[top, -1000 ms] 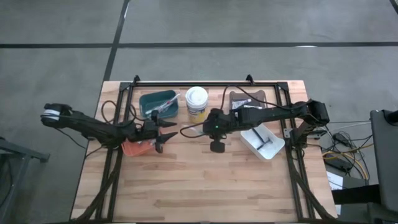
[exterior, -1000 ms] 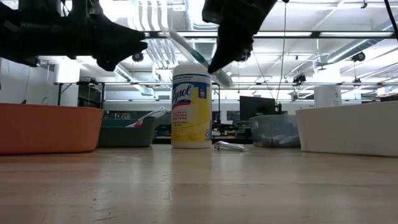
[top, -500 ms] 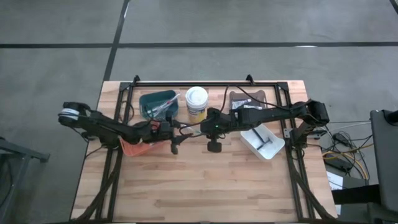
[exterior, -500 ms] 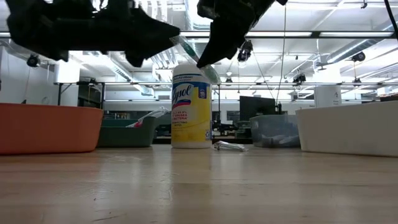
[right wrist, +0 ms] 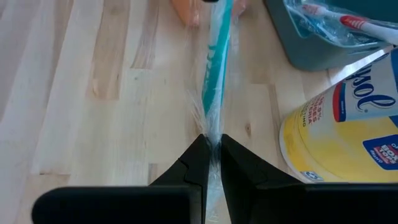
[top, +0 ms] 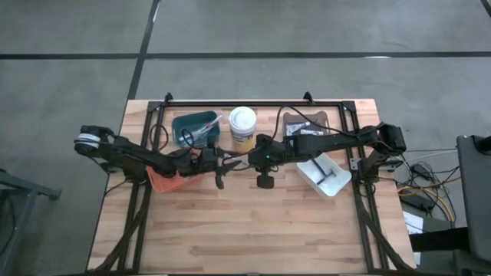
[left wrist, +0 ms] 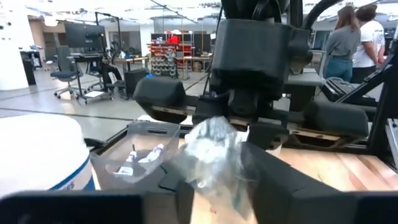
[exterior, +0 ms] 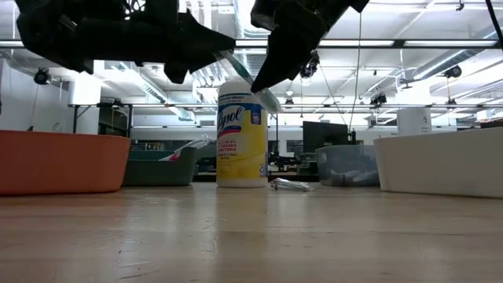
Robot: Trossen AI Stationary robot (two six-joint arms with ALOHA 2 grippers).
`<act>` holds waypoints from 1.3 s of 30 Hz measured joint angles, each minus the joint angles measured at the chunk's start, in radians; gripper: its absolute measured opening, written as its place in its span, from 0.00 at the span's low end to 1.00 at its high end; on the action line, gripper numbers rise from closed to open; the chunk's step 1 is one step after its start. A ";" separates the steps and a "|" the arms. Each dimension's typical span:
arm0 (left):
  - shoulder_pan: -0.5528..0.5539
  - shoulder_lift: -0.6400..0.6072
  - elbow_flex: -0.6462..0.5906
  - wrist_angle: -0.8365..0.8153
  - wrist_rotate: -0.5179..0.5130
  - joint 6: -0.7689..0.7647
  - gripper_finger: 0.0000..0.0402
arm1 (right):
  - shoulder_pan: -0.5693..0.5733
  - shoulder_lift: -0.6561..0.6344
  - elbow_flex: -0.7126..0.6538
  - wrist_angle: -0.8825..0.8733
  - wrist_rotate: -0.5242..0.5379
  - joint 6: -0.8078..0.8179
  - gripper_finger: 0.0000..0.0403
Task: Pick & Place Travel size toiletries
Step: Put the green toothbrush into the blue bin
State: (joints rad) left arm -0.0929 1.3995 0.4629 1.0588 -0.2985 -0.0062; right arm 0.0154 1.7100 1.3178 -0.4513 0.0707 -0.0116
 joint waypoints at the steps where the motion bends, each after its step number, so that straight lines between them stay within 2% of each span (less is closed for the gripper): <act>1: 0.000 -0.003 -0.001 -0.002 0.001 -0.002 0.29 | 0.000 0.000 0.000 0.001 0.000 0.000 0.07; 8: -0.002 -0.019 -0.027 -0.002 0.011 -0.020 0.07 | -0.002 0.000 0.000 0.024 0.005 -0.003 0.07; 13: -0.001 -0.030 -0.039 -0.002 0.012 -0.016 0.07 | -0.002 0.000 0.000 0.028 0.013 -0.033 0.07; 17: 0.006 -0.095 -0.069 -0.040 -0.006 -0.004 0.08 | 0.000 0.000 0.000 0.029 0.071 -0.023 0.11; 23: 0.021 -0.291 -0.169 -0.139 -0.142 -0.019 0.07 | 0.002 0.000 0.000 0.021 0.086 -0.026 0.24; 29: 0.022 -0.492 -0.299 -0.143 -0.281 -0.012 0.08 | 0.002 0.000 0.000 0.016 0.086 -0.030 0.34; 36: 0.021 -0.694 -0.409 -0.196 -0.413 -0.031 0.07 | 0.002 0.000 0.000 0.012 0.087 -0.033 0.37; 39: 0.021 -0.750 -0.425 -0.250 -0.511 -0.033 0.08 | 0.002 0.000 0.000 0.011 0.088 -0.034 0.37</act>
State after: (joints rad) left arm -0.0719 0.6491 0.0380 0.8090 -0.8097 -0.0394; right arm 0.0174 1.7100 1.3178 -0.4398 0.1585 -0.0452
